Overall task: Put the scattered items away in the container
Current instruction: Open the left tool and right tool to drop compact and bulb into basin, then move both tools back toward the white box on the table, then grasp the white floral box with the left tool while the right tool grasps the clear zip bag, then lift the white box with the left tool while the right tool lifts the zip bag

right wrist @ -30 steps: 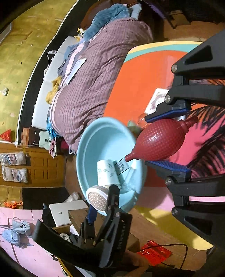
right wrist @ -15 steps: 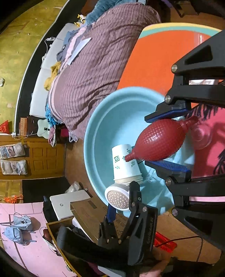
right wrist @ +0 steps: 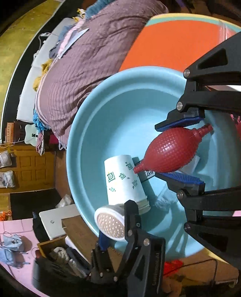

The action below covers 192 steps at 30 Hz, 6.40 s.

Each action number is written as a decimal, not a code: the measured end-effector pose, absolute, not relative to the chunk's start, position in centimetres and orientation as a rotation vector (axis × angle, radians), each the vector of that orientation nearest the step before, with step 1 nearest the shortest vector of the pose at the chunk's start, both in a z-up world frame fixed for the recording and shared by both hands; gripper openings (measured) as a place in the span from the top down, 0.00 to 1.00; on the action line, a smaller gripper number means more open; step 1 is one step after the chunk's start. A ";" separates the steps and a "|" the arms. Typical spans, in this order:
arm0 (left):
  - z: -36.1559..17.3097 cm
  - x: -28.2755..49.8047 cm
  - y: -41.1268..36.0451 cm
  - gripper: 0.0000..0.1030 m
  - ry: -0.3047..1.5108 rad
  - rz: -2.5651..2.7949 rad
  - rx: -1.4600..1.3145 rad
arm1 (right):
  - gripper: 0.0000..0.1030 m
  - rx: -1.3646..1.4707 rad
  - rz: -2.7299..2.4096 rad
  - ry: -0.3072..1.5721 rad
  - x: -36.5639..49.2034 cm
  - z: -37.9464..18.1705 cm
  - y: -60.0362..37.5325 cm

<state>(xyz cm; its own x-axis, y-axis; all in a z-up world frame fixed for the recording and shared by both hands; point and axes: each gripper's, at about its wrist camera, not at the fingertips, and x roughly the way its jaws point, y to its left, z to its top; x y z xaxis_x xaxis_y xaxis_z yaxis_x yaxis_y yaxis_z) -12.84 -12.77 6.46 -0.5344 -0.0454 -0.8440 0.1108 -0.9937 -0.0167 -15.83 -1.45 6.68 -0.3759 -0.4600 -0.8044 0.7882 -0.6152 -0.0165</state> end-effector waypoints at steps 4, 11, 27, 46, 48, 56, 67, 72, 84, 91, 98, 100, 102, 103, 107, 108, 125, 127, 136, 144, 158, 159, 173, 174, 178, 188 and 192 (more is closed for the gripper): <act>6.2 -13.5 -12.4 0.26 0.069 -2.668 1.480 | 0.55 1.028 -2.040 0.533 -16.4 6.5 -2.0; 5.8 -14.0 -12.2 0.26 0.036 -2.652 1.480 | 0.55 1.039 -2.010 0.545 -16.6 5.7 -2.8; 6.1 -14.1 -12.8 0.26 0.080 -2.657 1.464 | 0.55 1.034 -2.017 0.557 -16.6 5.1 -3.5; 8.4 -12.6 -12.7 0.23 0.112 -2.661 1.409 | 0.43 0.995 -2.043 0.550 -15.5 6.7 -3.2; 8.8 -12.4 -12.7 0.23 0.111 -2.661 1.401 | 0.43 0.991 -2.048 0.545 -15.3 7.1 -3.0; 10.5 -11.2 -11.7 0.18 0.097 -2.675 1.376 | 0.42 0.965 -2.072 0.528 -14.1 8.8 -1.6; 11.8 -10.5 -8.4 0.16 0.035 -2.696 1.395 | 0.40 0.962 -2.141 0.462 -13.0 10.8 2.6; 12.0 -10.4 -5.9 0.16 -0.029 -2.721 1.420 | 0.40 0.974 -2.183 0.431 -12.8 11.3 5.2; 12.3 -10.7 0.7 0.16 -0.156 -2.814 1.473 | 0.39 1.035 -2.310 0.369 -12.8 11.8 12.9; 11.4 -11.3 4.1 0.16 -0.198 -2.854 1.532 | 0.37 1.062 -2.377 0.333 -12.5 11.8 17.0; 9.8 -12.3 7.6 0.16 -0.277 -2.858 1.606 | 0.36 1.133 -2.415 0.281 -12.7 10.1 20.6; 9.4 -12.4 8.4 0.16 -0.299 -2.858 1.624 | 0.36 1.157 -2.425 0.265 -12.8 9.4 21.6; 8.9 -12.6 9.3 0.16 -0.325 -2.855 1.643 | 0.36 1.181 -2.432 0.253 -12.9 8.6 22.5; 8.7 -12.7 9.8 0.16 -0.336 -2.853 1.652 | 0.36 1.197 -2.433 0.242 -12.9 8.1 23.1; 7.9 -13.3 11.2 0.16 -0.373 -2.847 1.686 | 0.36 1.241 -2.435 0.207 -13.3 6.8 24.6; 7.7 -13.5 11.6 0.16 -0.379 -2.844 1.697 | 0.36 1.247 -2.436 0.202 -13.3 6.5 24.9; 4.2 -16.0 15.7 0.16 -0.380 -2.781 1.789 | 0.35 1.318 -2.434 0.154 -14.5 3.2 28.2; 3.8 -16.3 15.8 0.16 -0.366 -2.763 1.791 | 0.35 1.318 -2.430 0.153 -14.6 2.9 28.2; 2.8 -17.7 15.4 0.16 -0.289 -2.710 1.787 | 0.35 1.326 -2.402 0.165 -15.5 1.7 27.7; 2.4 -18.5 15.9 0.15 -0.287 -2.707 1.789 | 0.35 1.327 -2.382 0.173 -16.0 0.7 27.2; 0.7 -20.5 15.1 0.15 -0.213 -2.668 1.810 | 0.48 1.262 -2.376 0.210 -15.9 0.5 26.5; 0.7 -20.5 15.0 0.15 -0.205 -2.671 1.809 | 0.48 1.261 -2.375 0.203 -15.9 0.5 26.6; 1.1 -20.3 14.3 0.15 -0.128 -2.741 1.773 | 0.54 1.244 -2.378 0.174 -15.9 0.7 27.0; 1.1 -20.2 14.3 0.15 -0.125 -2.745 1.768 | 0.54 1.240 -2.376 0.175 -15.9 0.6 27.0; 1.2 -20.1 14.4 0.15 -0.130 -2.761 1.760 | 0.54 1.238 -2.376 0.175 -15.8 0.5 27.0; 2.2 -20.0 13.9 0.15 -0.134 -2.792 1.731 | 0.55 1.246 -2.382 0.177 -15.5 0.6 26.9; 2.6 -19.5 14.0 0.15 -0.126 -2.801 1.723 | 0.56 1.239 -2.388 0.175 -15.2 1.0 26.8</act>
